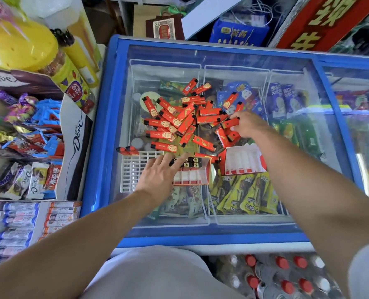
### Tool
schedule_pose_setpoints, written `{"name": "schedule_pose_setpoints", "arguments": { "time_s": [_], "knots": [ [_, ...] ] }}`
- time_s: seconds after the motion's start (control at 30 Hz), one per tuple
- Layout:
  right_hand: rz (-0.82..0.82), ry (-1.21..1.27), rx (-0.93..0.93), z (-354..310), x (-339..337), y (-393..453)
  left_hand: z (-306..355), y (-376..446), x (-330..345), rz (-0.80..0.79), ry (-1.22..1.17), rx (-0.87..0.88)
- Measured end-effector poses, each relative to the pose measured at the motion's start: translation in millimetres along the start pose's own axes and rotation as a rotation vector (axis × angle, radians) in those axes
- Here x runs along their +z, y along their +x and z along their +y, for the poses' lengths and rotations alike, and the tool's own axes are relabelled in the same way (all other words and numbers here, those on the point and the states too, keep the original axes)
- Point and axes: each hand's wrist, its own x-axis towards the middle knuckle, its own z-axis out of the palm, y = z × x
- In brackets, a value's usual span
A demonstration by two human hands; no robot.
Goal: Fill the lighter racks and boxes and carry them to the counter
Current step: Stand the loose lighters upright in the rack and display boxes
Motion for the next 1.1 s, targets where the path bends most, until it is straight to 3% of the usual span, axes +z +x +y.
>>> {"name": "schedule_pose_setpoints", "arguments": {
  "time_s": [0.1,0.2,0.33,0.4,0.57,0.7,0.77,1.1],
  "knots": [
    [0.032,0.040,-0.037,2,-2,2,3,5,-1,-0.006,0.003,-0.054],
    [0.173,0.090,-0.058,7,-10,-5,5,6,-2,-0.007,0.019,-0.062],
    [0.276,0.491,-0.137,13,-29,-43,6,5,-3,0.000,0.021,-0.059],
    [0.280,0.570,-0.213,18,-41,-75,6,4,-2,-0.003,0.000,-0.062],
    [0.065,0.437,-0.291,32,-44,-143,7,4,-6,-0.039,-0.055,-0.060],
    [0.312,0.068,-0.222,34,-3,-154,8,2,-14,-0.087,-0.111,-0.049],
    [0.361,-0.015,-0.189,31,20,-154,8,1,-16,-0.093,-0.118,-0.035],
    [0.208,0.006,-0.245,-4,60,-157,4,5,-15,-0.031,-0.043,-0.016]
  ]
}}
